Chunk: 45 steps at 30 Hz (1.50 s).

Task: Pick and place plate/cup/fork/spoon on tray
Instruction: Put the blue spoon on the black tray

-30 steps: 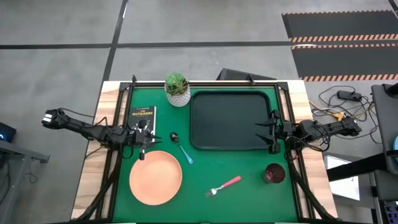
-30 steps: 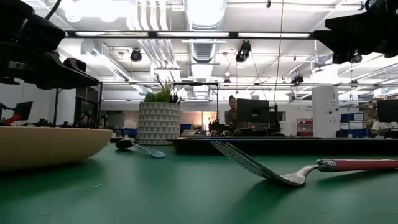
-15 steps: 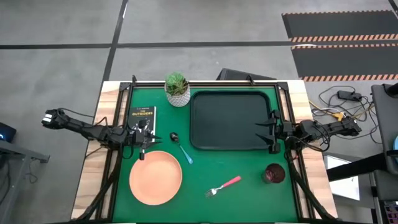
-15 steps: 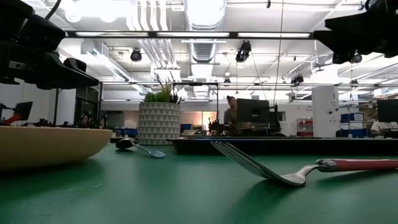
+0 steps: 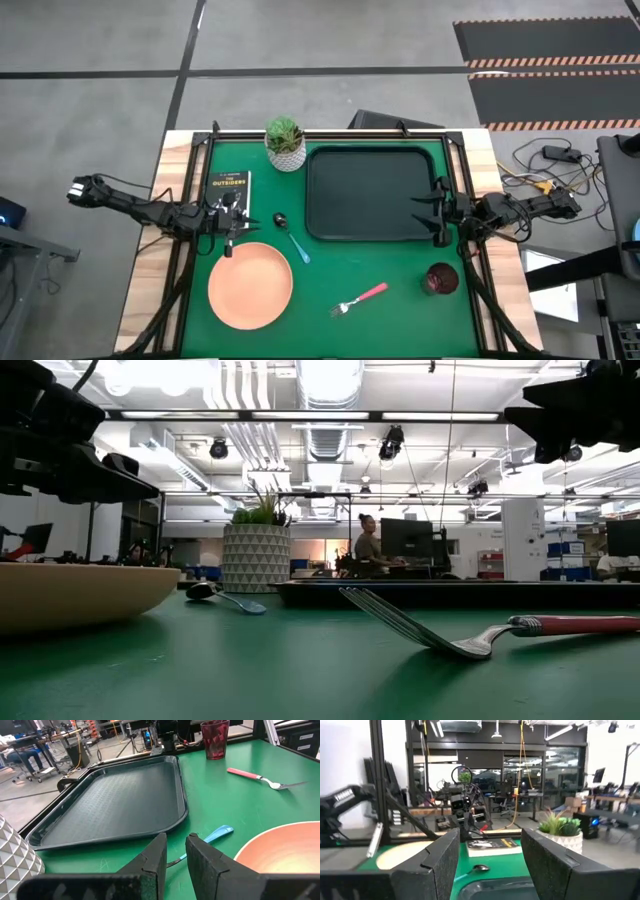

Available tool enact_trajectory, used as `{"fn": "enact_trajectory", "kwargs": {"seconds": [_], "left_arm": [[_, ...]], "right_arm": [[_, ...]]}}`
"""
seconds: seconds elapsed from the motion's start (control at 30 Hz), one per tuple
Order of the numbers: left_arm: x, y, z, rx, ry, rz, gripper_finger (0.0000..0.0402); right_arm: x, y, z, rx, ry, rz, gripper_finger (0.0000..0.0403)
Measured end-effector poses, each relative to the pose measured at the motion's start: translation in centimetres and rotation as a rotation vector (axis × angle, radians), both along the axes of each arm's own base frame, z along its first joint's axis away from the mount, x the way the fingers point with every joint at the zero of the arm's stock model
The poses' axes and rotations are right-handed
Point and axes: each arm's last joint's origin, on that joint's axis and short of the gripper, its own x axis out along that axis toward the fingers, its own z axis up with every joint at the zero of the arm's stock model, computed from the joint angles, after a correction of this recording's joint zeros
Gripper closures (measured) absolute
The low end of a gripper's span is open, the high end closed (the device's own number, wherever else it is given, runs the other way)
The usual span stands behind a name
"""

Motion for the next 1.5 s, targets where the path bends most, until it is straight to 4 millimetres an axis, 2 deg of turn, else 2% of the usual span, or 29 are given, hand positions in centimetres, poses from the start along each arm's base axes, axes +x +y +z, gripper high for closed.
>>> {"fn": "enact_trajectory", "kwargs": {"seconds": [0.3, 0.63, 0.8, 0.97, 1.0, 1.1, 1.13, 1.27, 1.33, 1.5], "left_arm": [[0.0, 0.0, 0.0, 0.000, 0.000, 0.000, 0.0347], [0.2, -0.1, 1.0, -0.029, -0.106, 0.000, 0.0347], [0.3, -0.1, 2.7, -0.074, -0.274, -0.001, 0.0347], [0.2, -0.1, 4.2, -0.116, -0.431, -0.002, 0.0347], [0.1, 0.0, 4.5, -0.138, -0.460, -0.001, 0.0347], [0.0, 0.1, 5.0, -0.381, -0.536, 0.031, 0.0347], [0.0, 0.2, 5.0, -0.415, -0.542, 0.065, 0.0347], [0.0, 0.5, 5.0, -0.442, -0.559, 0.183, 0.0347], [0.0, 0.7, 5.1, -0.510, -0.595, 0.246, 0.0347], [0.7, 0.5, 5.1, -0.650, -0.578, 0.287, 0.0347]], "right_arm": [[0.0, 0.0, 0.1, 0.236, -0.026, 0.050, 0.0202], [-0.2, 0.0, 0.9, 0.251, -0.096, 0.059, 0.0202], [-0.2, -0.1, 1.0, 0.220, -0.098, 0.051, 0.0202], [-0.3, -0.2, 1.3, 0.118, -0.118, -0.013, 0.0202], [-0.4, -0.3, 1.3, 0.098, -0.122, -0.044, 0.0202], [-0.5, -0.5, 1.6, 0.087, -0.138, -0.132, 0.0202], [-0.5, -0.5, 1.6, 0.103, -0.139, -0.144, 0.0202], [-0.5, -0.6, 1.5, 0.166, -0.139, -0.152, 0.0202], [-0.5, -0.6, 1.6, 0.158, -0.153, -0.155, 0.0202], [-1.4, -0.8, 3.5, 0.106, -0.336, -0.183, 0.0202]]}}
